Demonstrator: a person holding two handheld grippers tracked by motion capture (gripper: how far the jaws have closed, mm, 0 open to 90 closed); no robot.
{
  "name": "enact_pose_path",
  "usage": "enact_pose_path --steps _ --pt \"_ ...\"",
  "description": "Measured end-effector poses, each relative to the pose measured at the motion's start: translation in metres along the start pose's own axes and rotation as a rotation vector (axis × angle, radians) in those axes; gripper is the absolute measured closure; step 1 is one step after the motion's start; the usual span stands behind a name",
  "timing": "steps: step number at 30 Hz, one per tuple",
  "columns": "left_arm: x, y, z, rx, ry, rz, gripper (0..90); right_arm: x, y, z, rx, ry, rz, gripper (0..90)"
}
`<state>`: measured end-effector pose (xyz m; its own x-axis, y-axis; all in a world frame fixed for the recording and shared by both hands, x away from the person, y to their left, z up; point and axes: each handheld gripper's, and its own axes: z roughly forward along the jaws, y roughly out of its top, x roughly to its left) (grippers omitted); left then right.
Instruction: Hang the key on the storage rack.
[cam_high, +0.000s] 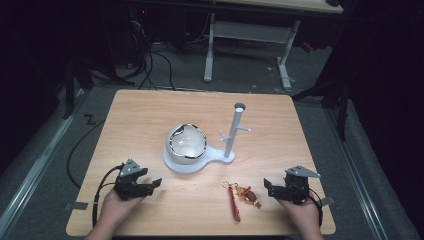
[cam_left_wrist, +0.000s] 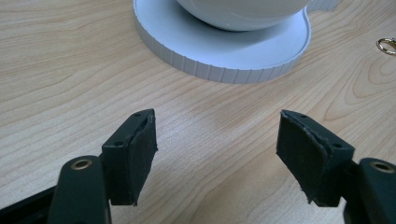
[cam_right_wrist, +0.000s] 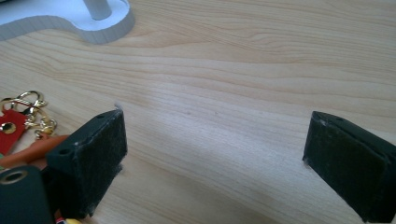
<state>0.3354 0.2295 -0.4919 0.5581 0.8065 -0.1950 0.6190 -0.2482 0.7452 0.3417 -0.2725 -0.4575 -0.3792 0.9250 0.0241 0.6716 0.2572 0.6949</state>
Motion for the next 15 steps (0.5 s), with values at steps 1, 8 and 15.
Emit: enact_pose_path --steps 1,8,15 --pt "0.0 0.0 0.0 0.002 0.0 0.001 29.1 0.001 0.0 0.0 -0.001 0.002 -0.003 6.1" --pt "-0.001 0.0 -0.005 -0.021 0.007 0.013 30.7 0.017 0.007 -0.003 -0.011 0.049 -0.037 6.1" --pt "-0.003 0.002 -0.004 0.0 -0.001 0.025 30.9 0.033 0.016 -0.007 0.015 0.103 -0.067 11.5"
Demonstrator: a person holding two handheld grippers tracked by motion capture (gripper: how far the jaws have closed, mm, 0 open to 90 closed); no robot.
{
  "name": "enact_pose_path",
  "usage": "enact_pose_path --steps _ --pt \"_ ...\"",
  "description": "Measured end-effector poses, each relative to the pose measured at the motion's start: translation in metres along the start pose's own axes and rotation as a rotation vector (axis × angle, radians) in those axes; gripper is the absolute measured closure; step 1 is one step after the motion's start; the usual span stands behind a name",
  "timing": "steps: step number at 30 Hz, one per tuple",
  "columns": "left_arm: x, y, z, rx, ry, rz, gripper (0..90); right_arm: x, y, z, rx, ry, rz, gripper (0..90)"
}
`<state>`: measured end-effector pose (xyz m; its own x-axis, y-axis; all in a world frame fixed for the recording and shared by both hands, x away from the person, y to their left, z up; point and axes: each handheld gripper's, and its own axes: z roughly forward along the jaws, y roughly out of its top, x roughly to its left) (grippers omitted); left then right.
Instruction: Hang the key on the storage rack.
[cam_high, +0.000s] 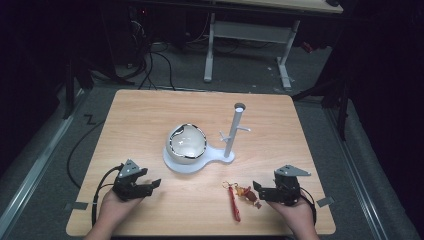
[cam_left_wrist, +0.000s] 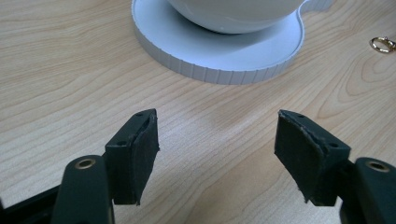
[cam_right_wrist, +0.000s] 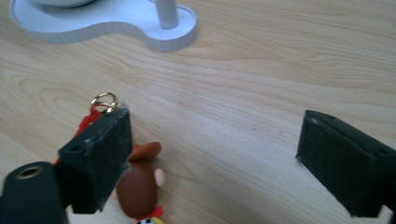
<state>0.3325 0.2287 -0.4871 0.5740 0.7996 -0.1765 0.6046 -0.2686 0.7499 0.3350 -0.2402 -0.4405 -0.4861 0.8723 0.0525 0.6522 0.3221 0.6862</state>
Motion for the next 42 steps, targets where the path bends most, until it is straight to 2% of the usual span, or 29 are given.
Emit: enact_pose_path --steps 1,3,4,5,6,8,9,10,11,12,13,14,16,17,18,19,24,27,29,34,42 --pt "-0.001 0.001 0.001 -0.002 -0.007 -0.001 31.2 0.004 0.003 0.001 0.024 0.025 -0.009 14.8" --pt "-0.002 0.001 0.001 -0.001 -0.012 0.002 31.4 0.005 0.003 0.002 0.039 0.031 -0.014 15.0" --pt "-0.003 0.002 0.001 0.001 -0.004 0.01 31.5 0.006 0.004 0.003 0.064 0.036 -0.027 15.7" --pt "-0.004 0.002 0.002 0.005 -0.013 0.018 31.6 0.008 0.005 0.006 0.112 0.041 -0.04 18.6" --pt "-0.004 0.001 0.003 0.01 -0.014 0.027 31.6 0.008 0.005 0.006 0.112 0.041 -0.04 18.6" --pt "-0.005 0.001 0.004 0.015 -0.016 0.037 31.6 0.008 0.007 0.008 0.161 0.031 -0.05 20.3" --pt "-0.005 0.001 0.003 0.016 -0.018 0.033 31.6 0.007 0.011 0.01 0.229 0.016 -0.047 22.8" --pt "-0.005 0.001 0.003 0.016 -0.018 0.033 31.6 0.006 0.012 0.01 0.257 0.008 -0.042 24.7" --pt "-0.004 0.0 0.003 0.013 -0.02 0.024 31.6 0.006 0.012 0.01 0.257 0.008 -0.042 24.7" --pt "-0.004 0.0 0.003 0.013 -0.023 0.021 31.7 0.004 0.014 0.011 0.3 0.003 -0.036 26.4" --pt "-0.003 0.0 0.003 0.016 -0.023 0.022 31.8 0.002 0.017 0.011 0.361 -0.026 -0.029 29.6" --pt "-0.003 0.0 0.003 0.016 -0.023 0.022 31.8 0.002 0.017 0.011 0.361 -0.026 -0.029 29.6" --pt "-0.002 0.0 0.002 0.013 -0.027 0.018 31.9 0.0 0.021 0.012 0.415 -0.042 -0.034 33.9" --pt "-0.002 0.0 0.002 0.007 -0.03 0.014 31.9 -0.002 0.024 0.013 0.472 -0.045 -0.033 37.9" --pt "-0.002 0.0 0.002 0.007 -0.03 0.014 32.0 -0.002 0.024 0.013 0.472 -0.045 -0.033 37.9" --pt "-0.003 -0.001 0.003 0.01 -0.039 0.017 32.0 -0.005 0.025 0.015 0.514 -0.046 -0.043 40.2" --pt "-0.002 -0.001 0.005 0.019 -0.04 0.014 32.0 -0.009 0.032 0.017 0.598 -0.068 -0.078 42.0" --pt "-0.003 -0.002 0.004 0.024 -0.041 0.014 32.0 -0.007 0.035 0.019 0.66 -0.06 -0.101 42.0" --pt "-0.004 -0.002 0.004 0.023 -0.04 0.015 32.1 -0.005 0.038 0.019 0.681 -0.068 -0.129 43.9" --pt "-0.004 -0.002 0.003 0.016 -0.04 0.013 32.1 0.002 0.042 0.017 0.697 -0.055 -0.157 46.4" --pt "-0.001 -0.002 0.005 0.018 -0.047 0.008 32.1 0.021 0.063 0.016 0.68 -0.019 -0.187 46.4"
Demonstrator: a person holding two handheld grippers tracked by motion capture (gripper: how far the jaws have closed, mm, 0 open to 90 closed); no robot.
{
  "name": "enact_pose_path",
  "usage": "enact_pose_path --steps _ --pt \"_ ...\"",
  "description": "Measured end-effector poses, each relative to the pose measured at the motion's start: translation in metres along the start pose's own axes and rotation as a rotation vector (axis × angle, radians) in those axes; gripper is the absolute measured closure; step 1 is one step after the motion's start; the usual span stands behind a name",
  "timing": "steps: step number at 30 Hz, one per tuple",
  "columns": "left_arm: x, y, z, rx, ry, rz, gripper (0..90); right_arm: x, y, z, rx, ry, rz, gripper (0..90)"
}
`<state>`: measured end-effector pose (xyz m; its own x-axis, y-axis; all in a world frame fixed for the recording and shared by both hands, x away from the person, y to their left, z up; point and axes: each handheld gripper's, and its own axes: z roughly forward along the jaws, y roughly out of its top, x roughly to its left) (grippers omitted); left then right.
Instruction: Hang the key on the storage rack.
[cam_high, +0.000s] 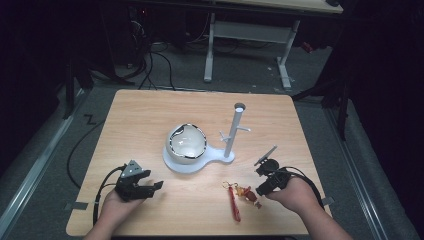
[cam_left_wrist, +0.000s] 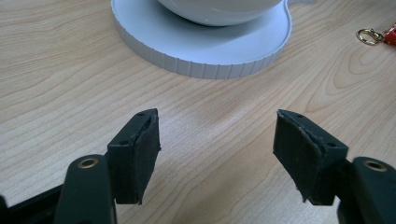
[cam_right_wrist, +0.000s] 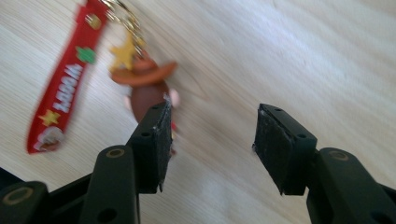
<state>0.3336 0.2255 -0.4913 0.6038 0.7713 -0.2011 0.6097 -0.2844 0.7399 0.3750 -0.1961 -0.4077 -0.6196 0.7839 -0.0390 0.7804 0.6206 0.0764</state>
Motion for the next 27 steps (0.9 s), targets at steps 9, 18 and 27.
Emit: enact_pose_path --steps 9,18,27 --pt "-0.002 0.001 0.0 0.002 -0.002 0.012 32.0 0.026 0.027 0.002 -0.021 -0.003 -0.084 46.4" --pt "-0.002 0.001 0.0 0.006 -0.006 0.015 32.0 0.045 0.049 0.022 -0.009 -0.004 -0.159 52.4" --pt "-0.001 0.0 -0.001 0.012 -0.004 0.018 32.0 0.057 0.063 0.043 0.065 -0.011 -0.249 58.4"
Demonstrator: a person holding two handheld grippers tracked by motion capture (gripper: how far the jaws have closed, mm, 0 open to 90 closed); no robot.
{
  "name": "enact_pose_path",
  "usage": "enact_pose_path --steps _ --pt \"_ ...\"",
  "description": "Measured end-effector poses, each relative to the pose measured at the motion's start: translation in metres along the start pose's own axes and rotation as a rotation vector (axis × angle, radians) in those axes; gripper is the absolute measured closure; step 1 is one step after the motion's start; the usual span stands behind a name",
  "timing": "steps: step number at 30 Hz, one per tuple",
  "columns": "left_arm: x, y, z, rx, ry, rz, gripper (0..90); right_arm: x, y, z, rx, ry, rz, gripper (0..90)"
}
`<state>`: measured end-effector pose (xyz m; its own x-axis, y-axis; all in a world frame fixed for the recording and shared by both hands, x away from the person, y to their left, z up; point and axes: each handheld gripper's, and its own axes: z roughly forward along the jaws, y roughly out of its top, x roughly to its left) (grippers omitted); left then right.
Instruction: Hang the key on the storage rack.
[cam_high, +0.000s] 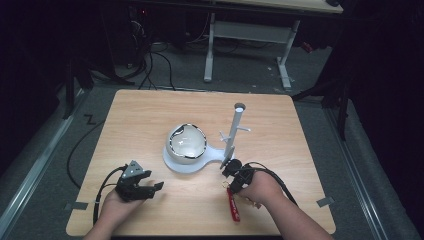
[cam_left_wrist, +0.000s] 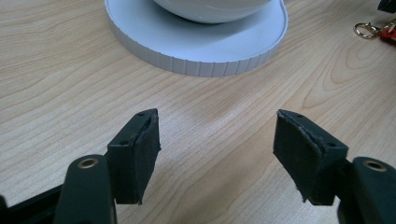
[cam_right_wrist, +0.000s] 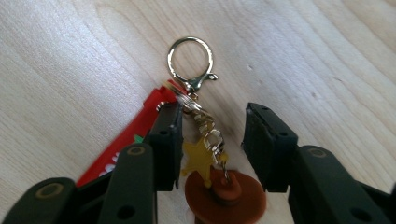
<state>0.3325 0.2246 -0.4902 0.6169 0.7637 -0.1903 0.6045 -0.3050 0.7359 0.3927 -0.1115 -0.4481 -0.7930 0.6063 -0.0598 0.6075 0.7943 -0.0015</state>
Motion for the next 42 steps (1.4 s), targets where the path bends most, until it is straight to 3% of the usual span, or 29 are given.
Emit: enact_pose_path --steps 3,8,14,17,21,27,31,42 --pt "0.0 0.0 0.0 0.0 -0.001 -0.001 32.1 0.002 0.001 0.0 -0.001 0.008 -0.013 64.4" --pt "0.0 0.001 0.001 0.0 -0.003 0.002 32.1 0.008 -0.003 0.0 -0.002 0.004 -0.059 81.6" --pt "0.0 0.0 0.001 0.003 -0.001 0.001 32.1 0.013 -0.007 0.0 0.001 0.031 -0.047 81.8" --pt "0.0 0.0 0.002 0.005 -0.002 0.001 32.1 0.014 -0.008 0.0 -0.007 0.037 -0.039 72.2" --pt "0.0 0.0 0.002 0.008 -0.003 -0.001 32.0 0.014 -0.006 0.0 -0.016 0.044 -0.019 70.0" --pt "0.0 -0.001 0.002 0.01 -0.001 -0.006 32.1 0.014 -0.005 0.0 -0.015 0.054 -0.025 72.8" --pt "0.0 -0.001 0.003 0.012 -0.004 -0.005 32.0 0.019 -0.005 0.0 -0.024 0.049 -0.048 83.2" --pt "0.001 -0.001 0.002 0.012 -0.005 -0.005 32.1 0.019 -0.007 -0.009 -0.018 0.076 -0.041 85.2"
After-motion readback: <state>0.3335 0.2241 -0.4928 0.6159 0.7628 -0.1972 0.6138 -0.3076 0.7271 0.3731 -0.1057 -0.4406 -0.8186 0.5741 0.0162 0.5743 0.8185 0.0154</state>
